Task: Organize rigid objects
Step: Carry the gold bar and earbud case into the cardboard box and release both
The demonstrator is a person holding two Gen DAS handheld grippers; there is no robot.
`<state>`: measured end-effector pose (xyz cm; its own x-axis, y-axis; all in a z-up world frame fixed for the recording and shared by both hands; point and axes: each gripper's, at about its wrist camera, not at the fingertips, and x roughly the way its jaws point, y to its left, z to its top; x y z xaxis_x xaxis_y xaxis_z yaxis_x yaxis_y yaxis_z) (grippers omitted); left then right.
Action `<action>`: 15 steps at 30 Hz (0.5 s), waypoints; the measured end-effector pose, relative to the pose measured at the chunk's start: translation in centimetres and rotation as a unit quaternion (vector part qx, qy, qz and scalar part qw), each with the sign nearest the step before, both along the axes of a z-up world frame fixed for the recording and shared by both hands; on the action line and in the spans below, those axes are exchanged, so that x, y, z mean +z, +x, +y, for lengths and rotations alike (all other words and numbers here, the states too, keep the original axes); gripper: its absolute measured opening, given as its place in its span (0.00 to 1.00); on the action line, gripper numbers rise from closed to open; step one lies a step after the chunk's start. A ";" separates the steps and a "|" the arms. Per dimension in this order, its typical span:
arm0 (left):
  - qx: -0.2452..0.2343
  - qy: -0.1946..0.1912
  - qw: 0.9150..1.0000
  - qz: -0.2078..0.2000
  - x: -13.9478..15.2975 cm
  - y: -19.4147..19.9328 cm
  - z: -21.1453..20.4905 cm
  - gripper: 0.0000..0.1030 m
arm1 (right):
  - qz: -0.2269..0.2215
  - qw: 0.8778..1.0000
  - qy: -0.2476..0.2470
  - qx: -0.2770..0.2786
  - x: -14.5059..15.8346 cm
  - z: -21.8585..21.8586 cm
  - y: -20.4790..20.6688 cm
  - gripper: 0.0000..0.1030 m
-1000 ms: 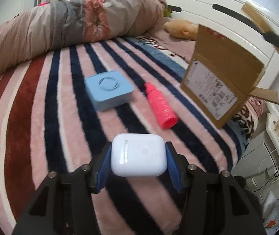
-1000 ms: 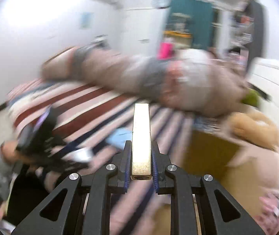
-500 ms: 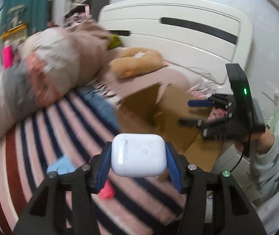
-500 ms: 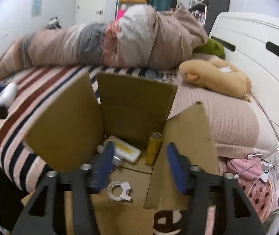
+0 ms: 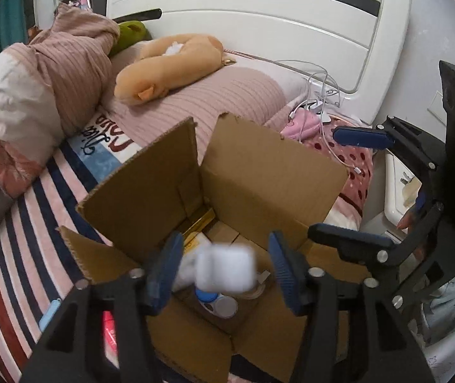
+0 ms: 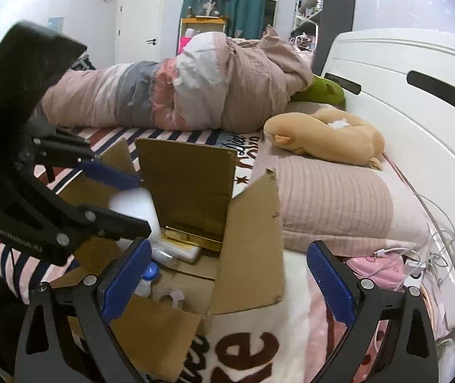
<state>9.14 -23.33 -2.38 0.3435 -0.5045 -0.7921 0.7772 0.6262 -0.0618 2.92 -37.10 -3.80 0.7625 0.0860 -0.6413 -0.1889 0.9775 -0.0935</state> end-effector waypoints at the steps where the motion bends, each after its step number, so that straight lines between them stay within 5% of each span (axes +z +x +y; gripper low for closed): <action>1: 0.002 -0.004 1.000 -0.003 0.1 -0.1 0.1 0.72 | 0.000 1.000 0.001 -0.001 0.0 0.0 -0.1 0.97; 7: 0.038 -0.038 0.998 -0.028 2.4 -0.3 3.9 0.77 | -0.008 1.000 0.001 0.006 0.0 0.7 -0.2 1.00; 12: 0.112 -0.041 0.991 -0.066 3.3 -0.5 11.1 0.81 | -0.046 0.998 0.010 0.037 1.4 3.4 -1.0 1.00; 15: 0.170 -0.031 0.982 -0.072 2.2 -0.5 16.2 0.81 | -0.067 0.992 0.057 0.092 3.1 6.1 -1.6 1.00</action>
<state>8.66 -7.11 -0.15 0.6071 -0.3863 -0.6944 0.5268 0.8499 -0.0122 1.34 -30.98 -0.66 0.8048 0.2980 -0.5133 -0.3584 0.9333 -0.0201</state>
